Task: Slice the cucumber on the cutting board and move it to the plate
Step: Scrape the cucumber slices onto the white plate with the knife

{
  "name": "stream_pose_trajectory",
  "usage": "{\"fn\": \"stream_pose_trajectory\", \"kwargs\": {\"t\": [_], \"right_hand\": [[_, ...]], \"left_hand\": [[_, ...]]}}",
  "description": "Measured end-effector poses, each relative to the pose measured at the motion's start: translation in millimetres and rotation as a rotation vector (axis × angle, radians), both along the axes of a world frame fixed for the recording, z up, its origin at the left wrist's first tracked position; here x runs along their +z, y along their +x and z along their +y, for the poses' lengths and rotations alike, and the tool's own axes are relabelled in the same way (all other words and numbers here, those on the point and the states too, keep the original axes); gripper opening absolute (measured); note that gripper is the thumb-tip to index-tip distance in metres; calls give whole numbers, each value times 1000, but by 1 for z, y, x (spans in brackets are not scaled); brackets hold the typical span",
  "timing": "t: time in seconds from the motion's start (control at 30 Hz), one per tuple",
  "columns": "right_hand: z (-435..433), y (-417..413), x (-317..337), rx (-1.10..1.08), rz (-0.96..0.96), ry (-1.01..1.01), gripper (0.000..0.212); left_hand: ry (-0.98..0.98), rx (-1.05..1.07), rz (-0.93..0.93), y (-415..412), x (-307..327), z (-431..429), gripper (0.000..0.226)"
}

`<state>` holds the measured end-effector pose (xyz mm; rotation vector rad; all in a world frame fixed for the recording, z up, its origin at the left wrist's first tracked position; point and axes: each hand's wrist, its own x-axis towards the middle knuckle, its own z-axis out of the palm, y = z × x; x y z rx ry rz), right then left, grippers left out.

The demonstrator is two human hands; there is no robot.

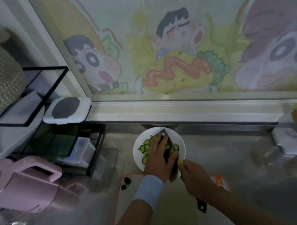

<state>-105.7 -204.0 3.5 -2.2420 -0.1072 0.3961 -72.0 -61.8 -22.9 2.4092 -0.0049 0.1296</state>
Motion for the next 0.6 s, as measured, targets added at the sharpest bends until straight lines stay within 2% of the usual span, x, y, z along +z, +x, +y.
{"fn": "stream_pose_trajectory", "kwargs": {"t": [0.13,0.2,0.23,0.37,0.47,0.53,0.6], "right_hand": [[-1,46,9,126,33,-144,21],[-2,61,13,283,-47,-297,37],[-3,68,13,300,-60,-344,38],[-7,82,1,166,-40,-371,23],[-12,86,-13,93,-52,-433,31],[-12,87,-15,50,-54,-433,35],[-10,86,-14,42,-62,-418,36]], "left_hand": [[38,-26,57,47,-3,5,55],[13,-13,68,60,-13,10,53],[12,-7,77,63,-20,13,52],[101,2,115,62,-42,25,41],[147,-30,28,57,-45,35,33],[106,17,-41,56,-40,38,34],[106,-36,-110,58,-34,37,38]]}}
